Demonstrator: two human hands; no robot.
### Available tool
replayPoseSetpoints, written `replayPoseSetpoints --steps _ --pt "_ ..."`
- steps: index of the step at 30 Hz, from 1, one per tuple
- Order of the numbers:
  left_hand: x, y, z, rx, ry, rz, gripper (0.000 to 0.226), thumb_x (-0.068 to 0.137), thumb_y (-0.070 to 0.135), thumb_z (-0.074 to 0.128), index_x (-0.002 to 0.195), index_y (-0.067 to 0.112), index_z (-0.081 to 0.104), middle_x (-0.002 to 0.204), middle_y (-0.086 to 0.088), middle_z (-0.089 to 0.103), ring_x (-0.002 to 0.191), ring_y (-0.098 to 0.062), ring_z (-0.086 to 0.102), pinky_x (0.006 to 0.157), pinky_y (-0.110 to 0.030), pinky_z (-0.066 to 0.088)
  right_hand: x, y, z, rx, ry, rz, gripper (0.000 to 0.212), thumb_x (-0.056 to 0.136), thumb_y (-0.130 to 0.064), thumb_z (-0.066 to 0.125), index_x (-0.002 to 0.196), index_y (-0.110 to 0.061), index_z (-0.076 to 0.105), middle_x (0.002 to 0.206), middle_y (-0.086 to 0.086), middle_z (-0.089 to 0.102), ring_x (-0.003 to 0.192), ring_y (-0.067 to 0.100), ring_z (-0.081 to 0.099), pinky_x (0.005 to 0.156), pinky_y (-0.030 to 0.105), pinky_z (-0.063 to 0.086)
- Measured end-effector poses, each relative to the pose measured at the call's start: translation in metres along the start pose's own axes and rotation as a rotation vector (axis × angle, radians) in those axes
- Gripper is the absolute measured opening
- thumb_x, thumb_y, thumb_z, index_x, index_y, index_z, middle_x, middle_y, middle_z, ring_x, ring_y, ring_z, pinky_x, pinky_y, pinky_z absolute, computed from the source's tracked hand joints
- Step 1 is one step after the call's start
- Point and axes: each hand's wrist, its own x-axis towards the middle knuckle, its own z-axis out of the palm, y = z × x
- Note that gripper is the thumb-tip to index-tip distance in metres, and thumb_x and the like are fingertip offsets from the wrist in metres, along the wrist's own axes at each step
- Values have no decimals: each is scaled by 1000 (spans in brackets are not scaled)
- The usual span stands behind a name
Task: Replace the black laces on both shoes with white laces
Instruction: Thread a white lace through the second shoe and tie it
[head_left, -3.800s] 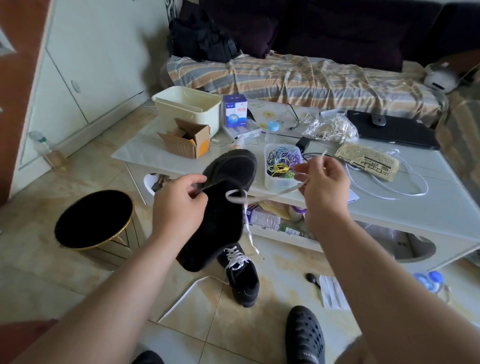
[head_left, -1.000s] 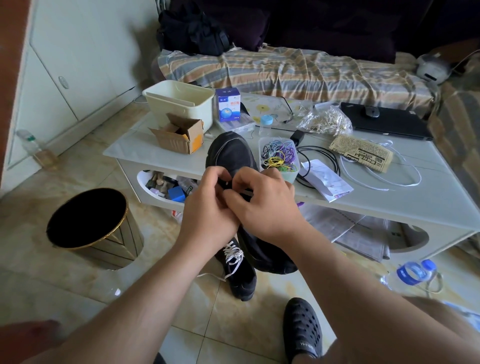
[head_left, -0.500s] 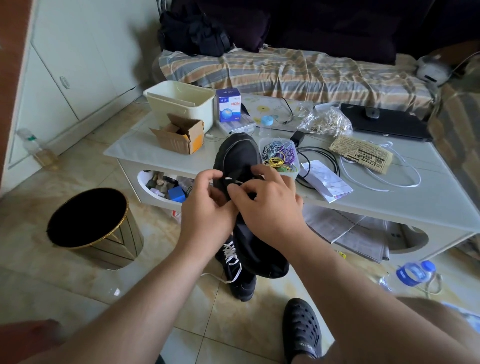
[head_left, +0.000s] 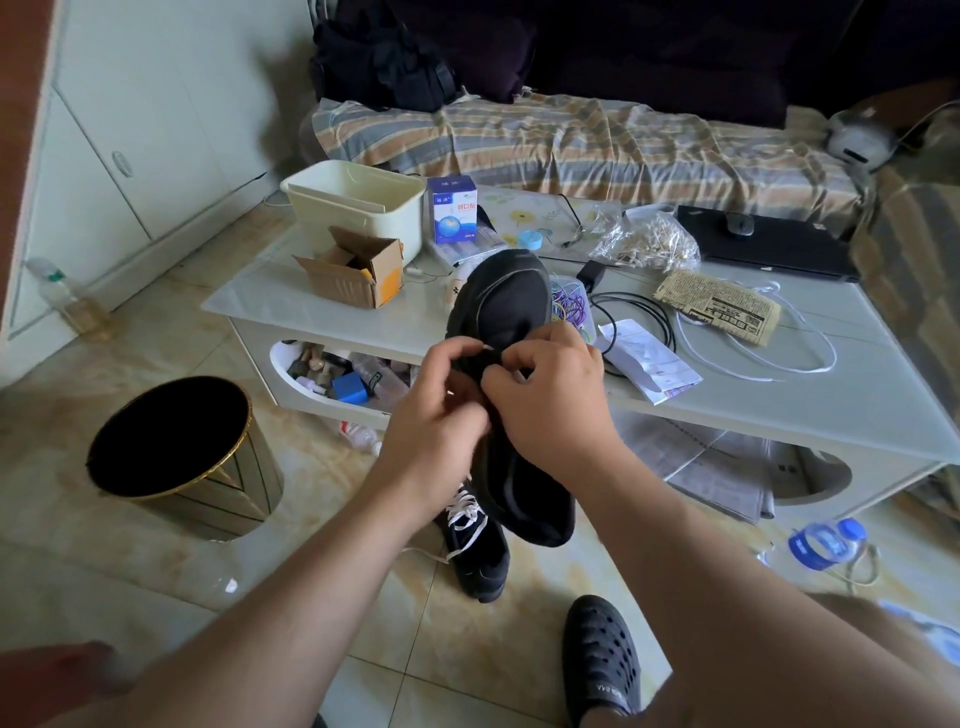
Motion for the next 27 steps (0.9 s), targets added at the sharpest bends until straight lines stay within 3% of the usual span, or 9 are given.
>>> replayPoseSetpoints --steps 2,4,7,11,14,21,23,27 --pt "4 3 -8 -29 -21 40 40 83 18 56 118 35 64 92 -18 68 90 -39 69 89 -61 56 0 2 -2 64 1 -12 19 71 -45 53 52 -40 51 102 -12 52 109 28 54 90 44 45" --pt "6 2 -13 199 37 149 25 96 22 61 114 40 62 77 -6 64 76 -30 67 79 -55 57 -3 2 -1 59 -17 -46 16 73 -44 51 58 -39 47 104 -12 51 108 28 53 94 49 49" --pt "6 -1 -17 446 102 318 24 102 26 62 119 44 62 67 0 58 65 -20 59 67 -48 53 -10 3 4 30 -38 -82 10 83 -36 51 74 -34 49 110 -10 46 110 27 46 97 51 45" --pt "9 -4 -19 469 141 345 22 100 32 64 117 45 66 62 8 54 60 -15 53 63 -41 51 -12 6 4 -100 -9 -126 5 93 -29 56 91 -24 57 121 -5 40 113 26 36 97 49 42" --pt "11 -3 -22 455 153 321 21 101 40 63 119 47 70 64 18 58 61 -8 54 63 -33 49 -14 6 8 -161 18 -174 16 96 -33 54 103 -21 62 123 -3 40 114 27 35 94 48 42" --pt "16 -1 -30 565 182 372 10 99 42 66 101 39 74 61 12 59 55 -13 55 56 -39 51 -17 15 19 -363 63 -259 31 97 -51 53 98 -22 63 110 -4 39 101 24 34 80 40 37" --pt "17 -2 -32 609 127 405 9 101 36 63 98 36 72 65 12 59 60 -11 55 61 -41 50 -20 16 23 -383 37 -241 34 99 -53 47 98 -22 61 106 -5 44 100 25 38 79 40 37" --pt "16 5 -29 473 160 515 14 105 22 53 101 25 65 100 8 60 90 -11 59 83 -38 51 -18 18 30 -213 -83 -19 33 103 -46 42 81 -22 43 80 -4 51 89 32 49 83 46 45"
